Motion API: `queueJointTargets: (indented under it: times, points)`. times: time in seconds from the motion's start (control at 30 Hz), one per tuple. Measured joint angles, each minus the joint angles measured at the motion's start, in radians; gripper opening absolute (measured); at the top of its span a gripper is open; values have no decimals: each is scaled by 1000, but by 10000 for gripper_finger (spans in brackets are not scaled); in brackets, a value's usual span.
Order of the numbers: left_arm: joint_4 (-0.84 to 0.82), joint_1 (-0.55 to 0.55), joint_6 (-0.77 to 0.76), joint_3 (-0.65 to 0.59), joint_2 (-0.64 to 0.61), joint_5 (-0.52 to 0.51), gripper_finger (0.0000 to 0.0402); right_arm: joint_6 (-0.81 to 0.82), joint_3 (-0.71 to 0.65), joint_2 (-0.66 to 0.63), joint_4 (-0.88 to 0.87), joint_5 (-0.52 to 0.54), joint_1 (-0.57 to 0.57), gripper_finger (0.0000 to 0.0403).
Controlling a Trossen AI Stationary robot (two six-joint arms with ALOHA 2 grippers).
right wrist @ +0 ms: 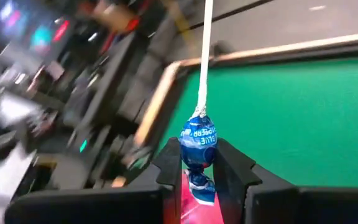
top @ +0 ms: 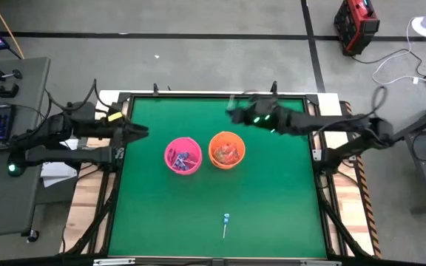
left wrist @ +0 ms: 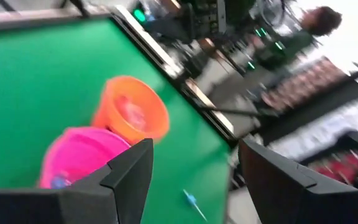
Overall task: Sort candy by brand, put in halloween buckets
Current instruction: Put the blue lollipop into the pink bucket
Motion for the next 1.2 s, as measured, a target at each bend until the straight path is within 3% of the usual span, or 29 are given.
queueJointTargets:
  times: [0.13, 0.3, 0.43, 0.6, 0.73, 0.93, 1.07, 1.2]
  points:
    - [27, 0, 8, 0, 1, 130, 227, -50, 164, 190, 20, 13, 141, 50]
    - [226, 0, 0, 0, -2, 235, 227, -131, 415, 458, -11, -41, 229, 52]
    - [381, -1, 0, 0, -9, 259, 227, -154, 630, 618, -165, -110, 237, 58]
    - [404, -1, 0, 0, -11, 258, 227, -227, 867, 747, -445, -154, 230, 93]
    - [397, -1, 0, 0, -10, 255, 227, -283, 980, 793, -594, -217, 223, 156]
    - [398, -1, 0, 0, -8, 223, 227, -341, 998, 788, -646, -205, 221, 249]
    - [397, -1, -1, -1, -8, 201, 227, -428, 999, 735, -748, -178, 216, 266]
    - [377, -6, 0, -3, 13, 185, 227, -519, 999, 624, -964, -6, 218, 267]
